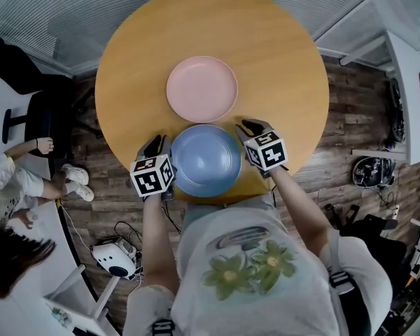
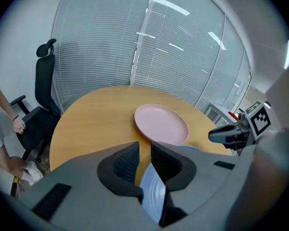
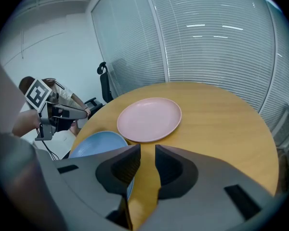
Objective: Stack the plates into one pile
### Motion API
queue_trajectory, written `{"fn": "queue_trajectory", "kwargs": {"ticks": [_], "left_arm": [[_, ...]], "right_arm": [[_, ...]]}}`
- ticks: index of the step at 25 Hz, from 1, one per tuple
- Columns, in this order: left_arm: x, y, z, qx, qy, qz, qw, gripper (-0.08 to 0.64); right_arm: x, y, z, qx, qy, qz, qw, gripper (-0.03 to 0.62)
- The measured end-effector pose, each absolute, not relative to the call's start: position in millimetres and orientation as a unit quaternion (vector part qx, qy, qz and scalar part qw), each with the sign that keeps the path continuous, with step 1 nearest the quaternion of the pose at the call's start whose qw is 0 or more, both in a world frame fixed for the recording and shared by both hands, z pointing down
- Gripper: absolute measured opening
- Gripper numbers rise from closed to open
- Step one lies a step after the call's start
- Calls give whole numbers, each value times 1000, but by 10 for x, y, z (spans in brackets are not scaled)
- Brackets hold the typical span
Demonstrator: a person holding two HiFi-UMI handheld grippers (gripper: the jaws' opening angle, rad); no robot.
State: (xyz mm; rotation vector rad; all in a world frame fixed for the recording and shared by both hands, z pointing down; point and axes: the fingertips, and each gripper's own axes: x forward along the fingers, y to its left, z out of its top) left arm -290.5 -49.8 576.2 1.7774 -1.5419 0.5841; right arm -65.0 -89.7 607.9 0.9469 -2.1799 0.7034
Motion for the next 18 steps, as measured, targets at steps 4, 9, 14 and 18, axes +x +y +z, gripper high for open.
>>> {"fn": "queue_trajectory", "kwargs": {"ticks": [4,9,14,18], "left_arm": [[-2894,-694,5812,695,-584,230,351,83],[-2857,-955,5884,705,-569,237,351,83],[-2843,-1213,5959,712,-556,244,352,90],[-2802,-1392,6065,714,-548,251,356,130]], "right_arm": [[-692,-1059,6104,366,-827,276,325,102],[-714,-1247,6163,373,-822,284,324,124],[-725,-1440,6222,383,-815,289,325,137],[-695,-1609,6304,391,-809,295,324,142]]}}
